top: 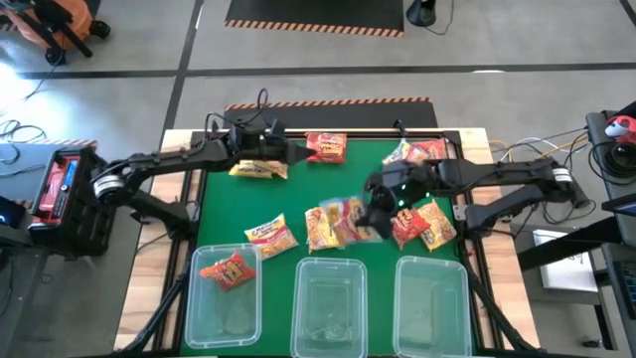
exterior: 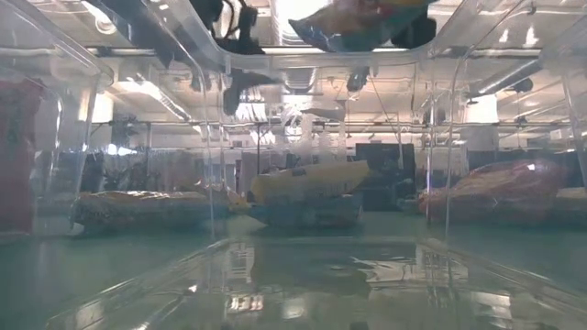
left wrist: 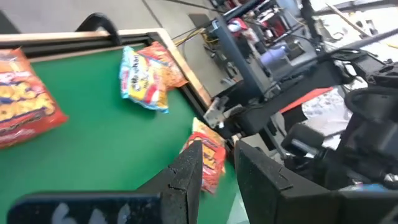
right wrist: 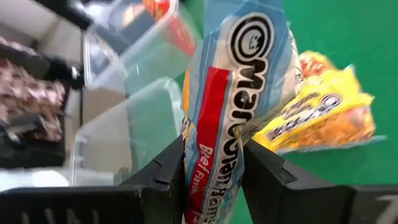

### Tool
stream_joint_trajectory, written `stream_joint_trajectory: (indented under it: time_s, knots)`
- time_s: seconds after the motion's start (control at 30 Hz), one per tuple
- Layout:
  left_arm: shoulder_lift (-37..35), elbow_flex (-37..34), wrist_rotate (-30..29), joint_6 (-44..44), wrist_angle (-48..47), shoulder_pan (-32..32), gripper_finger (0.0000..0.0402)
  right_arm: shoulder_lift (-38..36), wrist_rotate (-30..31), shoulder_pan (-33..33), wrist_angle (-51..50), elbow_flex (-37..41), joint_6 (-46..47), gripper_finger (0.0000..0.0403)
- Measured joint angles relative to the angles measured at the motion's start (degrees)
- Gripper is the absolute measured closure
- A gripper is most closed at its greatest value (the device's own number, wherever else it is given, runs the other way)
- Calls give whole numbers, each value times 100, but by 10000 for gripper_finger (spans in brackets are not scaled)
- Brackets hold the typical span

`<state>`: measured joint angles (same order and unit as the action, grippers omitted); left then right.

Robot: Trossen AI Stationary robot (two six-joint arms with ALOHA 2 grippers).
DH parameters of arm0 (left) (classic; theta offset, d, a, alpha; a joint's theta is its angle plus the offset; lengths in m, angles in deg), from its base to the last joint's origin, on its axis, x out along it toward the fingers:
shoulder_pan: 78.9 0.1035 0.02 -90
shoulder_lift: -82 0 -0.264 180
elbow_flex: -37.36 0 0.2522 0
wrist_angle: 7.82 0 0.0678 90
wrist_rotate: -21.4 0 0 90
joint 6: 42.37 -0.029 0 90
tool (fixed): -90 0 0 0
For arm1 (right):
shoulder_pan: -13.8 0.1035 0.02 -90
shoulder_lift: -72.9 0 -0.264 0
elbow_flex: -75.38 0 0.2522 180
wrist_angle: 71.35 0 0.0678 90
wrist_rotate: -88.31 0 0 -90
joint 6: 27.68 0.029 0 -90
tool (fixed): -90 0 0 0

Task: Sort Maruchan noodles
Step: Put the blue noodle pack into the middle transparent bin

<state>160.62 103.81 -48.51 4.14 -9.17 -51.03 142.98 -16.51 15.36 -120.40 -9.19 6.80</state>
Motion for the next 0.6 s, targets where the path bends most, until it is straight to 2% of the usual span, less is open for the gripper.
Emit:
stream_joint_trajectory:
  time_s: [0.27, 0.43, 0.6]
  knots:
    - [-442, 0, 91, -347, -48, -222, 325, 1006, 285, 888, -495, -921, 89, 292]
    - [-609, 0, 99, -402, -287, -384, 325, 1579, 291, 1123, -1330, -1537, -128, 292]
    - [-682, 0, 109, -408, -654, -499, 325, 2062, 286, 1252, -1548, -2021, -660, 291]
